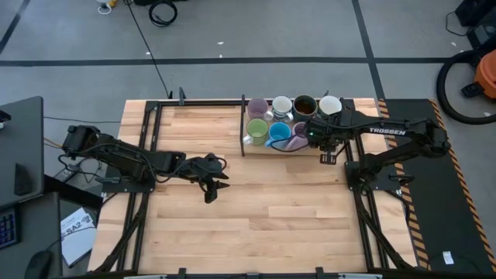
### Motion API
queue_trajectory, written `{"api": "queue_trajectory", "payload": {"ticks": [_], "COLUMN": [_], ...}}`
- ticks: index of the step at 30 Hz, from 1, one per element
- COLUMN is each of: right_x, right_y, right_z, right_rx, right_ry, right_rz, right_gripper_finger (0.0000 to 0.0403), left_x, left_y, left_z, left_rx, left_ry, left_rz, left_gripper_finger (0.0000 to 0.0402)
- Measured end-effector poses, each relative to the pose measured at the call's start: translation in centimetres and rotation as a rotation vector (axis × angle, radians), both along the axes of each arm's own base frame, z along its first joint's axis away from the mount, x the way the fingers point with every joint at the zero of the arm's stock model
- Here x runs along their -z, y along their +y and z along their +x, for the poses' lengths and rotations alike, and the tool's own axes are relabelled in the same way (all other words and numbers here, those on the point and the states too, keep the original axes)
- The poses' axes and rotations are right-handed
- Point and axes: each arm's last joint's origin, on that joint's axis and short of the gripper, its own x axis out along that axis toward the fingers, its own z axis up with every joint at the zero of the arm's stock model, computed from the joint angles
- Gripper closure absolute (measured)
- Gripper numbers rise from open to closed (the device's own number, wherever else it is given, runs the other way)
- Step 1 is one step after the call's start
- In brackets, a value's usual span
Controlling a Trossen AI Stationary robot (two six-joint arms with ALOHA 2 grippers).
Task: Place coffee mugs
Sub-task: Put the yellow mug on the shelf, then return to Home Position
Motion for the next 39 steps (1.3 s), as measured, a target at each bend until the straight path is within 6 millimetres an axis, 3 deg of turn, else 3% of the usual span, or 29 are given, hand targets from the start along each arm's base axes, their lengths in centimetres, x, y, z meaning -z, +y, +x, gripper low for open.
{"api": "queue_trajectory", "payload": {"ticks": [8,19,23,28,39], "right_x": [0.0,-0.2,-1.9,-5.7,-10.3], "right_y": [0.0,0.0,0.3,1.2,3.4], "right_z": [0.0,-0.1,-0.2,-1.3,-7.6], "right_rx": [0.003,0.032,0.038,0.053,0.117], "right_ry": [-0.002,-0.016,-0.099,-0.289,-0.741], "right_rz": [-0.001,-0.002,-0.021,-0.056,-0.076], "right_gripper_finger": [0.0288,0.0286,0.0286,0.0286,0.0286], "left_x": [0.0,0.0,0.0,0.0,0.0], "left_y": [0.0,0.0,0.0,0.0,0.0], "left_z": [0.0,0.0,0.0,0.0,0.0], "left_rx": [0.0,0.0,0.0,0.0,0.0], "left_ry": [0.0,0.0,0.0,0.0,0.0], "left_rz": [0.0,0.0,0.0,0.0,0.0], "left_gripper_finger": [0.0251,0.0251,0.0251,0.0251,0.0251]}}
